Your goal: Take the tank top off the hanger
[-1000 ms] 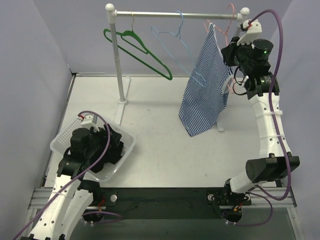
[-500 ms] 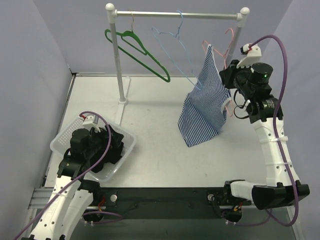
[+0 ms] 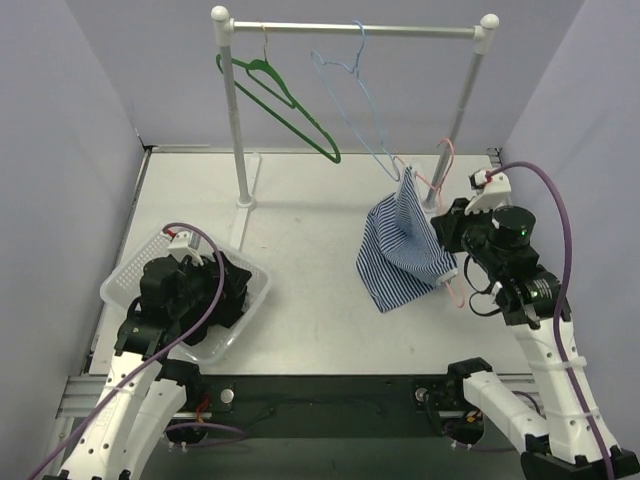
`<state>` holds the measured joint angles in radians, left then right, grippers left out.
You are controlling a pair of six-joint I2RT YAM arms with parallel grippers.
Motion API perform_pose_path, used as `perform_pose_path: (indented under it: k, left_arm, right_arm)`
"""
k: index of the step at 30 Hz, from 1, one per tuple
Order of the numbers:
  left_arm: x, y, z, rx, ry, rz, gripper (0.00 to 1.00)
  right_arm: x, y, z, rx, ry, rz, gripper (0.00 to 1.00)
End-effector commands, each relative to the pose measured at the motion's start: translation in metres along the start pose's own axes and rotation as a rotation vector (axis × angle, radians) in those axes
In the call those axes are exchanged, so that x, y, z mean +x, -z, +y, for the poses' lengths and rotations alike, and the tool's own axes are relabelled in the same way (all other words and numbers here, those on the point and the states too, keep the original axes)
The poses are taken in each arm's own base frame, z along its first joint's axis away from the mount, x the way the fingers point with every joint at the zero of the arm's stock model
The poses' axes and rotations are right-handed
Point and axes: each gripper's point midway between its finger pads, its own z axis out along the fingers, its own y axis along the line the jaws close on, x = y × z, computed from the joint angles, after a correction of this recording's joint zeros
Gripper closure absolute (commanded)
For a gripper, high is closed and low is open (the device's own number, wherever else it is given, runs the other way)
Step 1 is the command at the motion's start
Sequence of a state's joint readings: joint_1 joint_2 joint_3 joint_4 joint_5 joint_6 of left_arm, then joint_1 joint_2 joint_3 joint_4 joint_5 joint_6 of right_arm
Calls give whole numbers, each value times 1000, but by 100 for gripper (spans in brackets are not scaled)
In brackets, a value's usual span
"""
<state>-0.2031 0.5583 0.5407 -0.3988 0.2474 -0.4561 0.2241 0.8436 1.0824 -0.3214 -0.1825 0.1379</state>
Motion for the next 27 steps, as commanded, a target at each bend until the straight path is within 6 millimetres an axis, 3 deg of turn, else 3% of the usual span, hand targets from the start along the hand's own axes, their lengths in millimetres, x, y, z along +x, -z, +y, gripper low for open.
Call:
perform_pose_path:
  k: [1, 7, 11, 18, 21, 27]
  left_arm:
    - [-15, 4, -20, 101, -59, -51, 3]
    - [-22, 23, -57, 294, -125, -117, 4]
    - [-29, 37, -78, 406, -148, -170, 4]
    - [-40, 58, -110, 578, -88, -217, 9]
    - [-55, 61, -122, 617, -66, -247, 11]
    - [-66, 65, -150, 758, -97, -214, 18]
  right_arm:
    - [15, 19, 5, -18, -42, -9, 100]
    - [59, 43, 29, -155, -94, 107, 100]
    - [69, 63, 51, -283, -91, 133, 100]
    - [53, 105, 108, -636, -101, 135, 100]
    - [41, 116, 126, -758, -132, 120, 100]
    - [23, 126, 146, -899, -203, 68, 100]
